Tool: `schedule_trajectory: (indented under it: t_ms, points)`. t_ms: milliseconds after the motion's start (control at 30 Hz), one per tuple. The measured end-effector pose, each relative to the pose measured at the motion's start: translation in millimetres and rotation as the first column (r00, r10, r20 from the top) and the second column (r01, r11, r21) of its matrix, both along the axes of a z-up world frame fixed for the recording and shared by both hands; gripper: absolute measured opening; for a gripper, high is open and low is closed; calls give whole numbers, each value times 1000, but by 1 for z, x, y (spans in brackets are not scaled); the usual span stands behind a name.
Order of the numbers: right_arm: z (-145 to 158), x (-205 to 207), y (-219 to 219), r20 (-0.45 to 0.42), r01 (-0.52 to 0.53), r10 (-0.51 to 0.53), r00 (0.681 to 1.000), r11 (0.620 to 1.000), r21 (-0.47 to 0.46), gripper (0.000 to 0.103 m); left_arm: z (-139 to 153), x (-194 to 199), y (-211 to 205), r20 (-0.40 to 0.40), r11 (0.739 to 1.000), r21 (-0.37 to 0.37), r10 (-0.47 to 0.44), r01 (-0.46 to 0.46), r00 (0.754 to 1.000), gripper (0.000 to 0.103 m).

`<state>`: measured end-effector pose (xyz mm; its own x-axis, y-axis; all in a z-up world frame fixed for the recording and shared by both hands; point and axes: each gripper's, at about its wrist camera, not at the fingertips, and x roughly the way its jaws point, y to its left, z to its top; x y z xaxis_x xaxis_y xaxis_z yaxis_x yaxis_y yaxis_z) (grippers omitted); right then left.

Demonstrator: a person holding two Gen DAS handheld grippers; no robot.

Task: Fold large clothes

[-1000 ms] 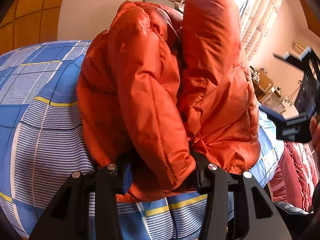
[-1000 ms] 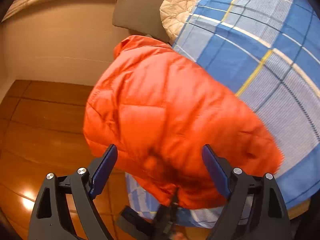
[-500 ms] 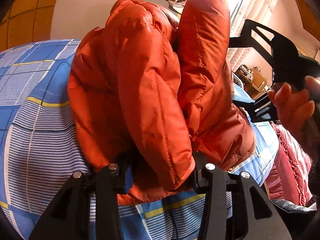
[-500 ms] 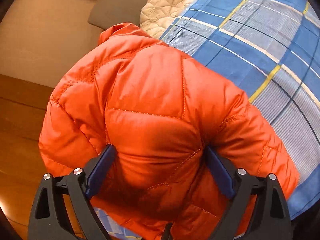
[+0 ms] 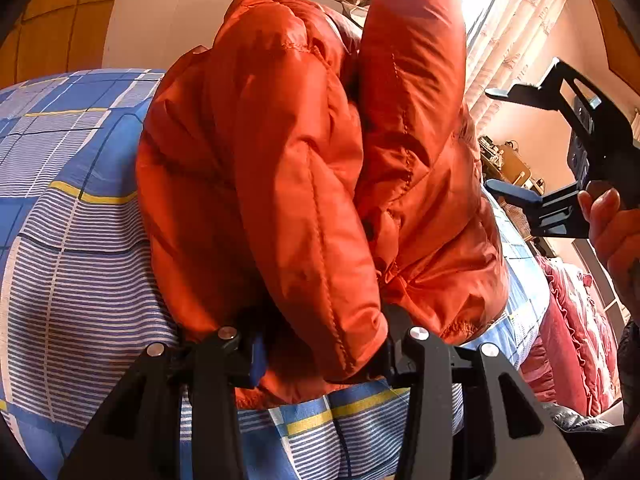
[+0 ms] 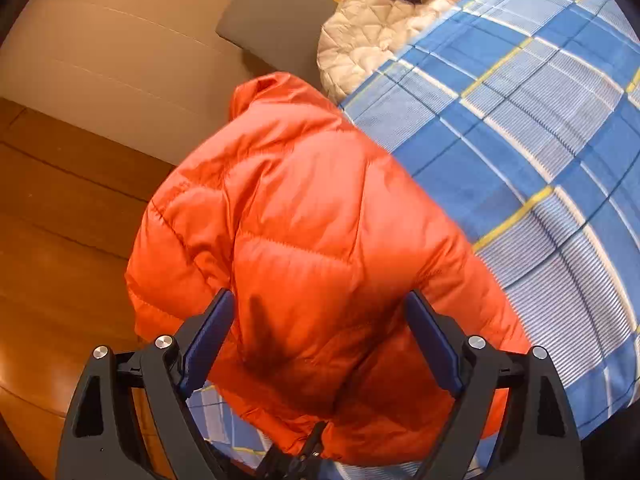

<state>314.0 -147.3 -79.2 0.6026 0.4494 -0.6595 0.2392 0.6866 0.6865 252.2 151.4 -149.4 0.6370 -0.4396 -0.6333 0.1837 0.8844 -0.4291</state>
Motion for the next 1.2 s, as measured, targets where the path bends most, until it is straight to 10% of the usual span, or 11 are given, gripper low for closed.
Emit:
schedule_trajectory:
  t_ms: [333, 633, 833, 1200]
  points:
    - [-35, 23, -28, -55, -30, 27, 998, 998, -60, 100, 4, 3, 3, -10, 1000, 14, -12, 12, 1000, 41]
    - [-88, 50, -42, -30, -294, 305, 952, 936, 195, 99, -3, 16, 18, -29, 995, -84, -58, 56, 998, 39]
    - [-59, 49, -26, 85, -419, 412, 907, 900, 115, 34, 0, 22, 21, -3, 982, -179, -55, 53, 999, 25]
    - [30, -6, -118, 276, -318, 309, 910, 948, -13, 25, 75, 53, -64, 129, 959, -175, -201, 222, 971, 23]
